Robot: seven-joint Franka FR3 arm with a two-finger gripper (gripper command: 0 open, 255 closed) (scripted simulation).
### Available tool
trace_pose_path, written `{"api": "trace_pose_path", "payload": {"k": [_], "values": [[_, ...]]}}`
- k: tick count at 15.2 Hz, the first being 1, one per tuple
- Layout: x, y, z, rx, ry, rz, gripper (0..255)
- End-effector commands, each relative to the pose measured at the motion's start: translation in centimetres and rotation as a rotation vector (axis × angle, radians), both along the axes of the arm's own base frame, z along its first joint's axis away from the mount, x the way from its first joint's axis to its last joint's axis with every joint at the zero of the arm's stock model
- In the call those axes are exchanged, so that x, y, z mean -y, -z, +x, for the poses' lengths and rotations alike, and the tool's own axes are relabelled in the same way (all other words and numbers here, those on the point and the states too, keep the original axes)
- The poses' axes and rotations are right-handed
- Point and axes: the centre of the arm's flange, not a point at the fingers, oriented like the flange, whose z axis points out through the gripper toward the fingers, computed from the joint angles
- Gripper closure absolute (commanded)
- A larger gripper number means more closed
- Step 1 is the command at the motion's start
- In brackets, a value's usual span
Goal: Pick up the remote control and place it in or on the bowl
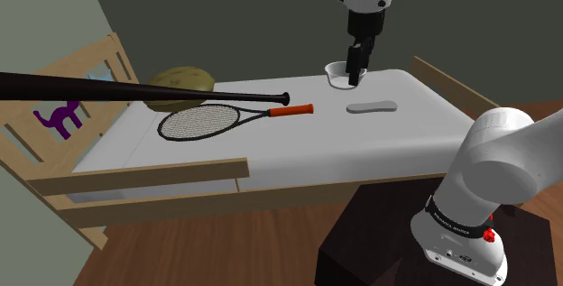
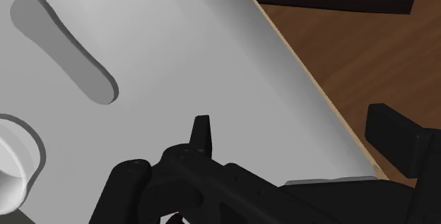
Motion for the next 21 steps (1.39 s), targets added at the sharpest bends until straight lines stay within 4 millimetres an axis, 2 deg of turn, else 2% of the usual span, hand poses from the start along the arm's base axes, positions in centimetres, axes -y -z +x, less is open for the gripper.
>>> {"api": "trace_pose_path", "payload": {"k": [1,11,21], "values": [[0.0,0.0,0.0,0.000,0.000,0.000,0],[11.5,7.1,-1.0,-0.010,-0.184,0.028,0],[22.7,14.6,0.0,-0.021,-0.368,0.056,0]]}}
